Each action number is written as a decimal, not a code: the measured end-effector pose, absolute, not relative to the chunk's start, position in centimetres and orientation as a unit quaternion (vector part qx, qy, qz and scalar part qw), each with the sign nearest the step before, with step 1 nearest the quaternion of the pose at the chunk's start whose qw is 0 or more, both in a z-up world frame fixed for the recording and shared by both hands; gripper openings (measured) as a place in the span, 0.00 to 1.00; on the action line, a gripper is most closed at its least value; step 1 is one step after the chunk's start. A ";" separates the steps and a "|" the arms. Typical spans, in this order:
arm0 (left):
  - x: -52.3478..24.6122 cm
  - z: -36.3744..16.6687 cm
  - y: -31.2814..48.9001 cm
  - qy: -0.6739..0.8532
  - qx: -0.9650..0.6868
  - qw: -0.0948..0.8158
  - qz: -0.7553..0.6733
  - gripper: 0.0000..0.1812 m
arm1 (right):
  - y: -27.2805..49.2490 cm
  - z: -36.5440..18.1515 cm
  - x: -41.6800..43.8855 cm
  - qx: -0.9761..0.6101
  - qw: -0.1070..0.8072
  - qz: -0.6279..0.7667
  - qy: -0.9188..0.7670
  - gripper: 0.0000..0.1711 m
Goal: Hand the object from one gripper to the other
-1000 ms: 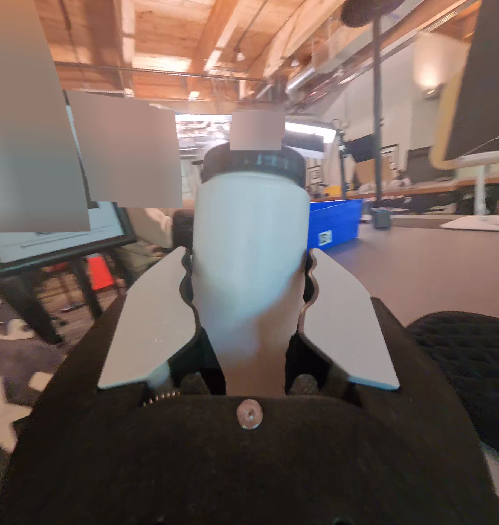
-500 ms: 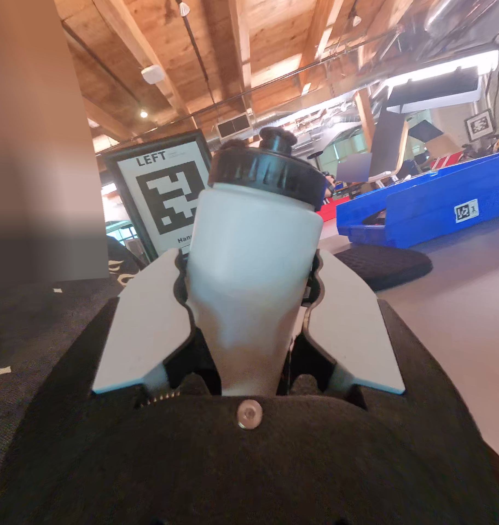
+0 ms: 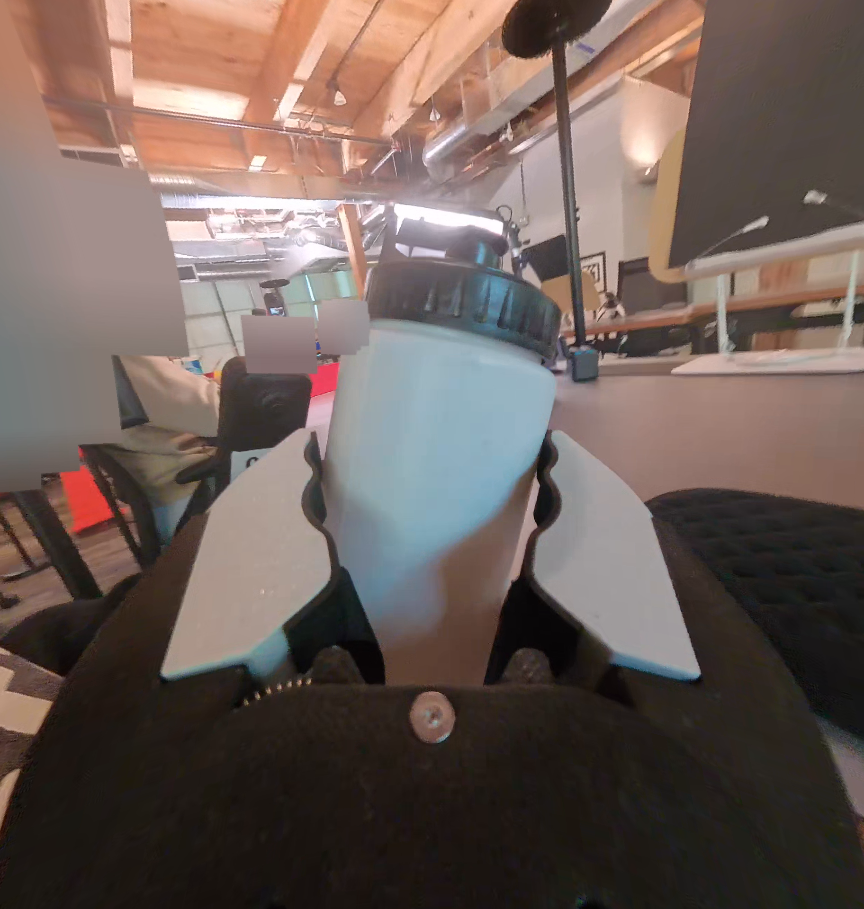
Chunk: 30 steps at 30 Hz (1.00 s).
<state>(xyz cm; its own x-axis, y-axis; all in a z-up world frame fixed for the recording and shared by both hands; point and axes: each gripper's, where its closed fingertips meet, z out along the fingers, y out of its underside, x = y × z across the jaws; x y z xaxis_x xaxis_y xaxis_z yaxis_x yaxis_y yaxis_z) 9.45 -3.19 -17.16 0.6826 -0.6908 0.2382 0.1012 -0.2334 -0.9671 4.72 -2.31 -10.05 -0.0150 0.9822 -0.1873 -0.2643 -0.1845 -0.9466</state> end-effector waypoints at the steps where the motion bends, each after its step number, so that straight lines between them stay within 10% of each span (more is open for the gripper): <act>1: 9.4 -17.5 -3.2 0.211 -0.714 0.576 -0.338 0.49 | -2.3 -10.3 4.6 -0.484 0.504 0.609 -0.375 0.49; 12: 11.1 -15.3 -7.5 0.266 -0.636 0.508 -0.517 0.49 | -5.1 -9.5 6.6 -0.392 0.199 0.803 -0.402 0.57; 24: 12.0 -15.7 -8.6 0.290 -0.630 0.475 -0.542 0.49 | -7.1 -9.9 6.7 -0.365 0.215 0.789 -0.445 0.48; 30: 8.7 -15.4 -4.7 0.198 -0.661 0.569 -0.447 0.55 | -2.2 -10.5 5.1 -0.459 0.419 0.675 -0.397 0.48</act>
<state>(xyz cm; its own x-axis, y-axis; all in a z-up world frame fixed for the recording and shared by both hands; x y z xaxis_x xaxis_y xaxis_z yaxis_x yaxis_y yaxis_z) 8.74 -4.68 -15.41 0.5218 -0.7710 0.3650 0.2461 -0.2737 -0.9298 5.14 -2.16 -10.54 -0.2270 0.9308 -0.2866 -0.2017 -0.3328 -0.9212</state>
